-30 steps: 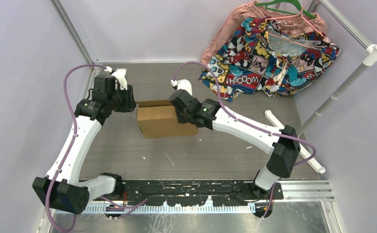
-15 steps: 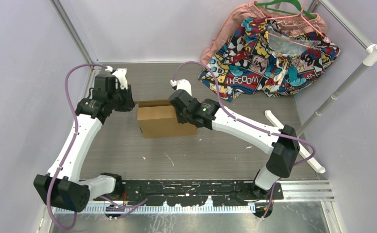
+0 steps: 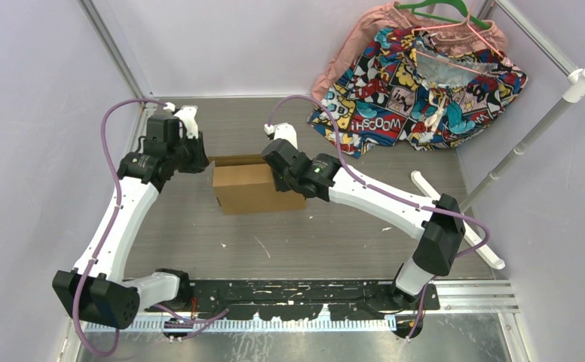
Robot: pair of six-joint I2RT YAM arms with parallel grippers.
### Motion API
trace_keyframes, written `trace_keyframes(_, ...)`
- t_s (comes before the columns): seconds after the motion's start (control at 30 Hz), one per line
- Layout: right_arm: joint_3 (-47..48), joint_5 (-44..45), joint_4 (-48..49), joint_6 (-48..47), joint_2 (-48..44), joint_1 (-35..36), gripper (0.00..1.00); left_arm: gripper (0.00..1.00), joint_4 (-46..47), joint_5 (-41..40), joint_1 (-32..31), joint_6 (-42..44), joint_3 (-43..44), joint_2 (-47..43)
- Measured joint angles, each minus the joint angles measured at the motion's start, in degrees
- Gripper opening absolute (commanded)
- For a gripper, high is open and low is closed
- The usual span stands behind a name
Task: Fold the paper box
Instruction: Close the paper box at the center of the board.
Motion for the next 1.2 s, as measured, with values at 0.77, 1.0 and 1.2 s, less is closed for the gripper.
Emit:
trace_keyframes(0.77,0.00,-0.04,0.42,0.00,0.13,0.00,0.27,0.08,-0.04,0.11,0.00,-0.07,0.02,0.59)
trace_keyframes(1.0,0.00,-0.07,0.46,0.02,0.13,0.00,0.27,0.05,-0.48,0.11,0.00,-0.24,1.14,1.33)
trace_keyframes(1.2,0.00,-0.07,0.46,0.02,0.13,0.00,0.27,0.05,-0.96,0.11,0.00,-0.35,1.92,1.99)
